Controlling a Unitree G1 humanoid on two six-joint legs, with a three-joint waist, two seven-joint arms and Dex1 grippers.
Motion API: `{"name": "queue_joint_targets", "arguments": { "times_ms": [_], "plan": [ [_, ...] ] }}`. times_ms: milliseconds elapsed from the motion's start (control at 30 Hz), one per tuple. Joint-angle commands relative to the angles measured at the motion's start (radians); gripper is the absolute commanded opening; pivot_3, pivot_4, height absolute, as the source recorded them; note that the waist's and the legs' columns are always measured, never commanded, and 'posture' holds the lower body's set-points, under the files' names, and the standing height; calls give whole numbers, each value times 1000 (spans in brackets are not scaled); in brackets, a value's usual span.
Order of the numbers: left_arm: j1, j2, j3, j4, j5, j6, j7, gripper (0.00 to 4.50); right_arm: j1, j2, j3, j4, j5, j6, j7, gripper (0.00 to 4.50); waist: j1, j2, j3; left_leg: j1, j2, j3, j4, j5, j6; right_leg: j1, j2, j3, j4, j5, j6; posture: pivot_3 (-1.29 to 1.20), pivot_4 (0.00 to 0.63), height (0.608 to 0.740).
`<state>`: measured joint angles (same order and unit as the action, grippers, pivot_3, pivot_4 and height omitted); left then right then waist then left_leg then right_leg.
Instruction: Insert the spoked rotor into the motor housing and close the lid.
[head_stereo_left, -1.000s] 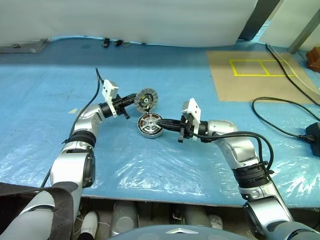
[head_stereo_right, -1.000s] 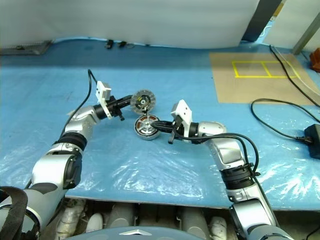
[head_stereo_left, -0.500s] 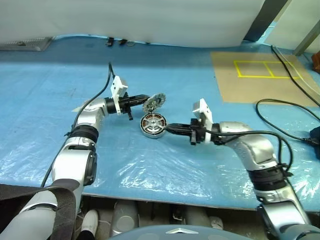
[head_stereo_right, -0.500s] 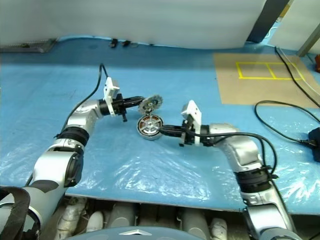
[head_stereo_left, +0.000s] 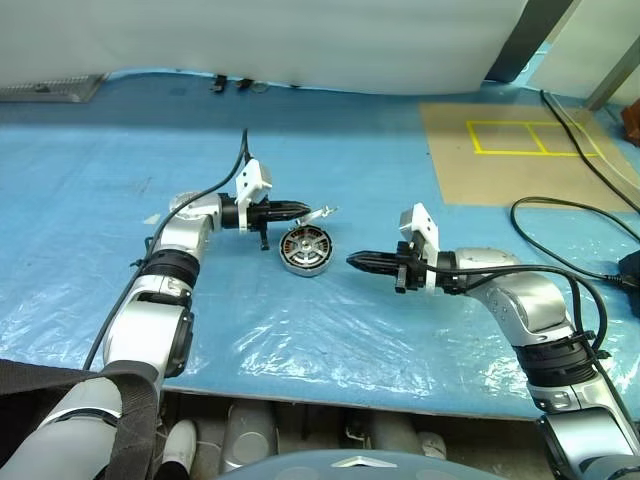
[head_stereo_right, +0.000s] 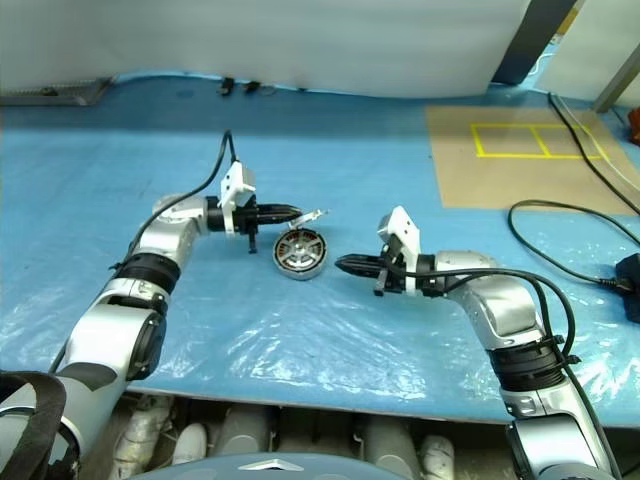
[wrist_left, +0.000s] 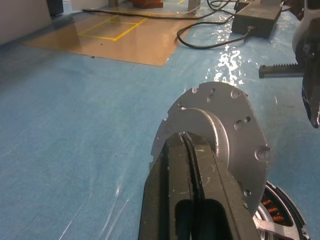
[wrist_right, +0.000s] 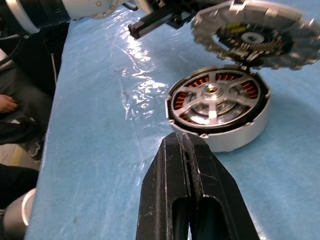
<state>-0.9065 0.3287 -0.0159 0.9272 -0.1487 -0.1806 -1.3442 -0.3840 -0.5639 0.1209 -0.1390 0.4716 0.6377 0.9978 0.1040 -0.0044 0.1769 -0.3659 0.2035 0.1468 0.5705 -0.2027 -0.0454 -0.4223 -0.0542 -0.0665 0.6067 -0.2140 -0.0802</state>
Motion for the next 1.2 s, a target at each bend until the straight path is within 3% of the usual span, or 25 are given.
{"name": "queue_joint_targets", "arguments": {
  "times_ms": [33,333,500,800,1200],
  "plan": [
    [30,5,-29,-56,18,-19,1,39,-16,9,-30,-9,8,-28,-10,0,0,0,0,0,0,0,0,0,0,0,0,0,0,0,0,0,150,740],
    [95,-8,-88,-130,45,-30,30,39,-13,3,-32,-7,14,-33,-9,0,-1,0,0,0,0,0,1,0,0,0,0,0,1,-1,-2,0,150,740],
    [135,27,-198,-153,172,-86,63,39,-22,18,-33,-6,14,-39,-24,0,-1,1,-1,1,0,0,1,0,0,0,0,0,1,-1,-1,0,150,740],
    [151,66,-239,-184,203,-86,94,39,-37,57,-16,4,2,-56,-43,0,-6,3,-2,11,0,1,0,-2,-2,9,0,1,0,-3,-4,0,150,740],
    [166,56,-199,-220,119,-46,111,39,-97,123,16,79,-64,-115,-74,0,-8,3,-2,17,0,1,-3,-2,-3,14,0,1,-1,-3,-4,0,150,740]
  ]
}}
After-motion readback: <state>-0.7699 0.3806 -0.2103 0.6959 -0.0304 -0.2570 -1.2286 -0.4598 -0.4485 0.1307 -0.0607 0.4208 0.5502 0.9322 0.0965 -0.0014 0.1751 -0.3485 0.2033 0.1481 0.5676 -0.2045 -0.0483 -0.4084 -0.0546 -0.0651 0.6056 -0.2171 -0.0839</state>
